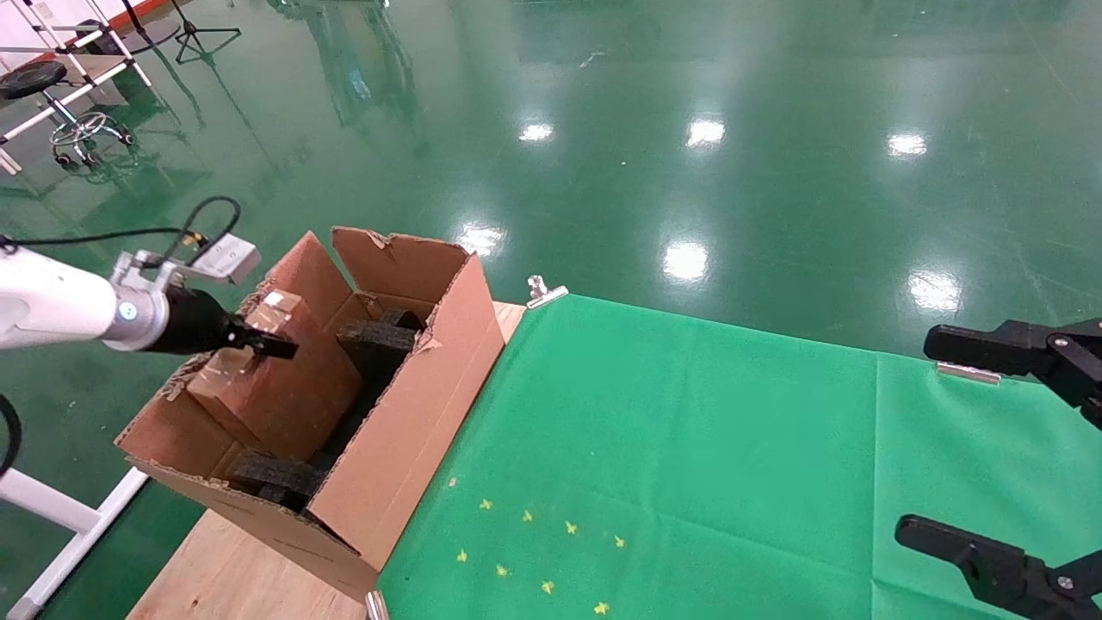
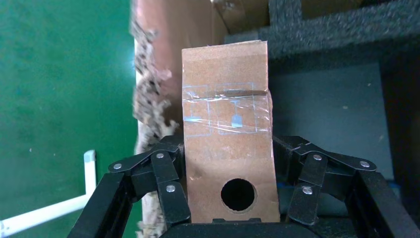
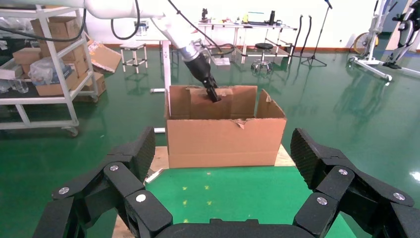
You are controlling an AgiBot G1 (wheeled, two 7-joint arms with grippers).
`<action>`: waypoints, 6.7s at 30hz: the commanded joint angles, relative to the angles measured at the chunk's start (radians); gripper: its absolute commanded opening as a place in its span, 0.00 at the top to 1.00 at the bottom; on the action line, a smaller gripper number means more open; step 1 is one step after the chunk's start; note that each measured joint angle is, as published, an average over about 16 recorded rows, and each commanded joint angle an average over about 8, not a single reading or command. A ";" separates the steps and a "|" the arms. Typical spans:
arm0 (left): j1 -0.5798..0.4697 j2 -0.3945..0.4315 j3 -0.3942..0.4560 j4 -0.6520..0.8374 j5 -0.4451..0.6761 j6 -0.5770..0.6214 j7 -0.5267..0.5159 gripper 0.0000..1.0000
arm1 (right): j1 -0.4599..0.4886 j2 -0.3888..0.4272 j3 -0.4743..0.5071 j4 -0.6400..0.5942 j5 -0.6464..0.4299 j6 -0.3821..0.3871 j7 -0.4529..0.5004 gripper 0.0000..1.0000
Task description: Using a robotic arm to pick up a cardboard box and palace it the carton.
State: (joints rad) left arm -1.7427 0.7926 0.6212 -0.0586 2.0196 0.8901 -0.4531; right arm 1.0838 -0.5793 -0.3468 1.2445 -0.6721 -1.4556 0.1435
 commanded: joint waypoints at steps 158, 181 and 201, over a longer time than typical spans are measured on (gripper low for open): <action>0.680 -0.183 -0.346 -1.241 -1.307 0.611 0.267 0.00 | -0.001 0.001 0.000 -0.001 0.001 0.001 0.000 0.00; 0.669 -0.182 -0.342 -1.226 -1.290 0.606 0.266 0.00 | -0.001 0.001 0.000 -0.001 0.001 0.001 0.000 0.00; 0.668 -0.181 -0.341 -1.224 -1.288 0.605 0.265 0.00 | -0.001 0.001 0.000 -0.001 0.001 0.001 0.000 0.00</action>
State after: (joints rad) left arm -1.0747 0.6112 0.2799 -1.2829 0.7313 1.4947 -0.1878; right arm 1.0832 -0.5787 -0.3471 1.2436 -0.6713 -1.4545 0.1431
